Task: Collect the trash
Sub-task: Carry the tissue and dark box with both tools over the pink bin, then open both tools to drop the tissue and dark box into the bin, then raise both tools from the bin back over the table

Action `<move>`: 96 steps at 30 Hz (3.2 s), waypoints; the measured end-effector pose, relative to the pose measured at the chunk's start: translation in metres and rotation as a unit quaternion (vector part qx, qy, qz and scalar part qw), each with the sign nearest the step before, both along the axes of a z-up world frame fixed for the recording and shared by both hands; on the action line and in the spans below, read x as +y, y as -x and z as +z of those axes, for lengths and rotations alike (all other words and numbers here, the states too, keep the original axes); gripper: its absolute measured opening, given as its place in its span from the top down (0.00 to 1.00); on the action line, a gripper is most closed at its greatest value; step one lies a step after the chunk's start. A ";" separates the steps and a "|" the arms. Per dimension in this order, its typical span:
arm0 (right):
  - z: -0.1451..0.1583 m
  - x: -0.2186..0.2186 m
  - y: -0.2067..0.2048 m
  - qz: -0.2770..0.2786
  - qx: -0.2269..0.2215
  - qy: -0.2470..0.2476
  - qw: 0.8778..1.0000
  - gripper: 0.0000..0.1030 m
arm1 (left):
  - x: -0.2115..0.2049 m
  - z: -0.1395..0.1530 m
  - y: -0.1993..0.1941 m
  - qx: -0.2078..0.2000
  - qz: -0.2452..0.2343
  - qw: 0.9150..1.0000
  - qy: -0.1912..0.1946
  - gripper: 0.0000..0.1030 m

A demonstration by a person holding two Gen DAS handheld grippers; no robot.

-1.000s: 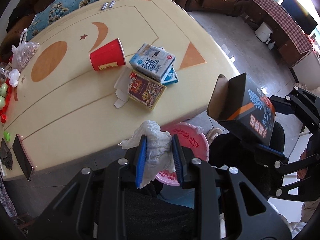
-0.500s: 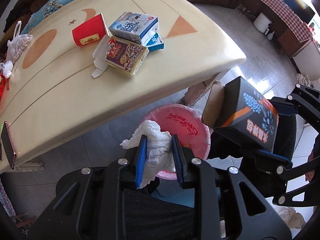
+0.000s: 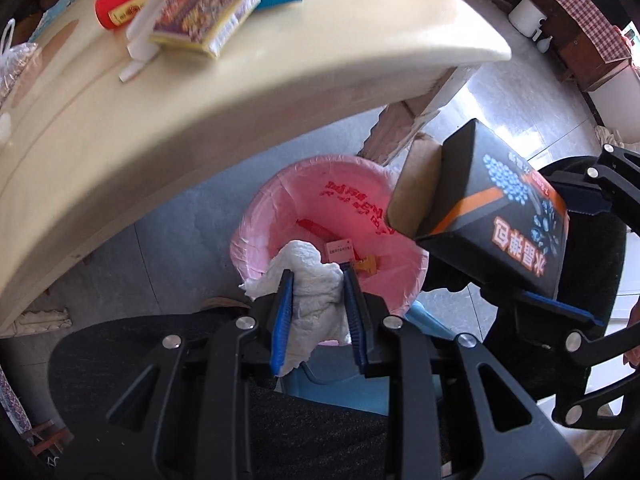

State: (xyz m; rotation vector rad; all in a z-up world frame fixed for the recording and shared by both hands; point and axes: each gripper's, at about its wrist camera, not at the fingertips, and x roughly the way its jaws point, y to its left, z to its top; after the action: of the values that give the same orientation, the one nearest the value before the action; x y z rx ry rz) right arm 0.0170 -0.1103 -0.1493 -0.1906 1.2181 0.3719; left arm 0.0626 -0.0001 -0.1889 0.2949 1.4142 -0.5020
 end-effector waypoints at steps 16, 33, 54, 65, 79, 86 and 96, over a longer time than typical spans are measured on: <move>-0.094 -0.014 -0.018 -0.039 0.065 -0.010 0.997 0.46 | 0.008 -0.094 -0.009 0.087 0.062 0.994 0.011 0.75; -0.178 -0.016 -0.043 -0.055 0.141 -0.002 0.989 0.46 | -0.004 -0.164 -0.038 0.158 0.091 0.983 -0.030 0.75; -0.190 -0.012 -0.050 -0.044 0.148 -0.001 0.988 0.49 | -0.011 -0.181 -0.043 0.176 0.090 0.979 -0.052 0.51; -0.093 -0.034 -0.028 -0.057 0.069 -0.029 0.996 0.49 | 0.005 -0.065 -0.006 0.051 0.011 0.996 -0.066 0.41; 0.164 -0.046 -0.066 -0.001 -0.130 -0.065 0.989 0.09 | 0.068 0.215 -0.092 -0.168 -0.076 0.982 -0.044 0.13; 0.225 -0.043 -0.113 0.002 -0.170 -0.056 0.984 0.09 | 0.058 0.250 -0.136 -0.189 -0.146 0.970 -0.046 0.12; 0.230 -0.030 -0.166 0.020 -0.154 -0.048 0.987 0.09 | 0.044 0.237 -0.171 -0.178 -0.229 0.954 -0.073 0.12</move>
State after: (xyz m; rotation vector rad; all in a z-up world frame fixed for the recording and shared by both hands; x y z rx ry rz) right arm 0.1828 -0.1402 0.0810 -0.1819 0.8912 0.4175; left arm 0.2340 0.0438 0.0476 0.8048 1.0264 -0.6842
